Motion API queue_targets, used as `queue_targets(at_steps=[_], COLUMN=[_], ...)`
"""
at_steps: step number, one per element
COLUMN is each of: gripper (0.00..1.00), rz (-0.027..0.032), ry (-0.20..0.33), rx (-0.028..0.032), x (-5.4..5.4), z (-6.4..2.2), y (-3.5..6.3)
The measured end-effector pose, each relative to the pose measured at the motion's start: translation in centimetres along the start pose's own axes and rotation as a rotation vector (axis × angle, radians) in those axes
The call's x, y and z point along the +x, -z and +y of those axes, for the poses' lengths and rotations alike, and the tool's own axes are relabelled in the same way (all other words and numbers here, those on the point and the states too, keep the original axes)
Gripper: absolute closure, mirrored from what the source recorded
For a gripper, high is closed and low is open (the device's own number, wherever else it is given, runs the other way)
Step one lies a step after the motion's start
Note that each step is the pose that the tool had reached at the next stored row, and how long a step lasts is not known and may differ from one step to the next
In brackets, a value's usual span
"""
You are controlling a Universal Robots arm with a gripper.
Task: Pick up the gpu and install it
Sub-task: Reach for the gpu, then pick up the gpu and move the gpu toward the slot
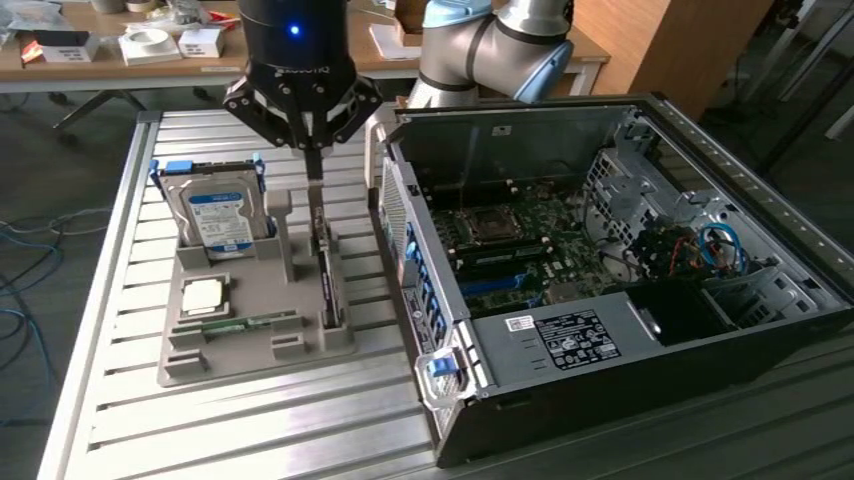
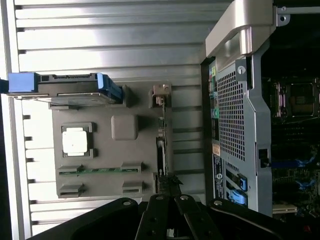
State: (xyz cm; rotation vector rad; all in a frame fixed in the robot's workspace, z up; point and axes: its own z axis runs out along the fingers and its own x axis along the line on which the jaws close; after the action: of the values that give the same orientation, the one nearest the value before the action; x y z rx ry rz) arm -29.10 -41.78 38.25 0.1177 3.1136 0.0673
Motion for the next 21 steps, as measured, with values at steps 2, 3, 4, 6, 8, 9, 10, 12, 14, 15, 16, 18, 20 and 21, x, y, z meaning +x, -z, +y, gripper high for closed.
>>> queue_targets(at_steps=[2, 3, 4, 6, 8, 9, 10, 12, 14, 15, 16, 18, 20, 21], gripper=[0.89, 0.89, 0.89, 0.89, 0.89, 0.89, 0.89, 0.89, 0.89, 0.89, 0.89, 0.89, 0.89, 0.89], rz=[0.0, -0.0001, -0.0001, -0.0001, 0.0, 0.0001, 0.0001, 0.0, 0.0, 0.0, 0.0, 0.0, 0.0, 0.0], ry=[0.0, 0.0, 0.0, 0.0, 0.0, 0.0, 0.0, 0.0, 0.0, 0.0, 0.0, 0.0, 0.0, 0.0], rx=[0.0, -0.0001, -0.0001, -0.0001, 0.0001, 0.0001, 0.0001, 0.0, 0.0, 0.0, 0.0, 0.0, 0.0, 0.0], x=[-0.01, -0.02, -0.02, -0.02, -0.01, -0.02, -0.03, -0.03, -0.03, -0.03, -0.03, -0.03, -0.03, -0.03], z=[-0.2, -0.23, -0.23, -0.23, -0.24, -0.29, -0.36, -0.37, -0.37, -0.37, -0.37, -0.37, -0.37, -0.37], y=[0.01, 0.0, 0.0, 0.0, 0.01, 0.02, 0.02, 0.01, 0.01, 0.01, 0.01, 0.01, 0.01, 0.01])
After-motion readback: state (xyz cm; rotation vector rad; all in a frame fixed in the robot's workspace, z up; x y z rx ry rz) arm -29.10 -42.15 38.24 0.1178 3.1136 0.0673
